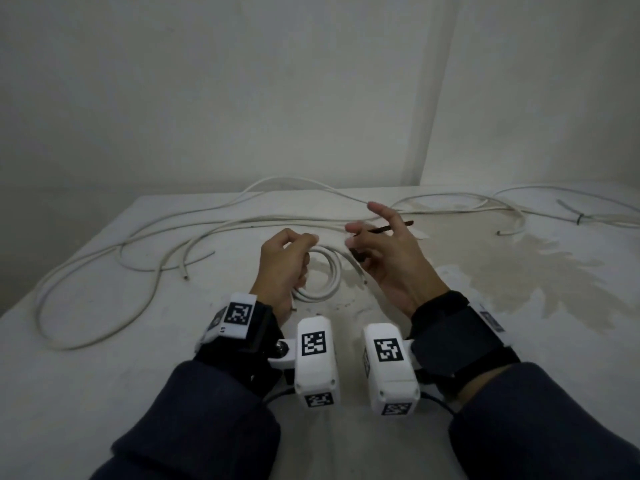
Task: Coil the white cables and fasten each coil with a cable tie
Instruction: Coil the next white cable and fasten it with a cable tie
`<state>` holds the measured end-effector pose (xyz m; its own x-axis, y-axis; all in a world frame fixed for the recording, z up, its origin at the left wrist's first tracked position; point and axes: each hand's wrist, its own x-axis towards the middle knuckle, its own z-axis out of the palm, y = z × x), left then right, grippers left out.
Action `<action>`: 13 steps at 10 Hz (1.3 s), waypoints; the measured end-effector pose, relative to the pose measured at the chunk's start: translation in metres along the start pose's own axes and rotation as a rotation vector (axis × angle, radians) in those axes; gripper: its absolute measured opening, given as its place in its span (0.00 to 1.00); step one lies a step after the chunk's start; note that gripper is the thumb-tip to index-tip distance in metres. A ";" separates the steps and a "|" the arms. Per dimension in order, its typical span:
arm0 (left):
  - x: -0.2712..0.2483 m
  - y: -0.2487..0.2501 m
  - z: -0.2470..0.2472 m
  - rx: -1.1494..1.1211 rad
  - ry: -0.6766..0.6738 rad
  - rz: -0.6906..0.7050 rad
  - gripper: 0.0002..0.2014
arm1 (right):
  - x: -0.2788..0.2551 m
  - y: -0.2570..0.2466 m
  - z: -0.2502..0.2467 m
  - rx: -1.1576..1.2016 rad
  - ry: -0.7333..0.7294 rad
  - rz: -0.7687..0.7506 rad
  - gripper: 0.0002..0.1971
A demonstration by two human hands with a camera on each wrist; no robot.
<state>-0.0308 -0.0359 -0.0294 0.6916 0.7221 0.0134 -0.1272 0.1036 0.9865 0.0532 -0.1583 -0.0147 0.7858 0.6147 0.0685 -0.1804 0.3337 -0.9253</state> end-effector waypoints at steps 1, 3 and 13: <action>-0.001 0.001 0.000 0.003 -0.006 0.000 0.18 | 0.001 0.002 0.000 -0.038 -0.032 0.018 0.24; -0.001 0.001 0.000 0.010 0.002 -0.006 0.18 | 0.005 0.002 0.004 0.069 -0.001 0.069 0.10; -0.001 0.001 0.001 0.019 0.026 -0.021 0.16 | -0.004 0.001 0.002 -0.220 -0.101 -0.017 0.08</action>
<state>-0.0310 -0.0370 -0.0286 0.6753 0.7375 -0.0118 -0.0986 0.1061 0.9894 0.0489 -0.1594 -0.0151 0.7227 0.6821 0.1115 -0.0260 0.1880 -0.9818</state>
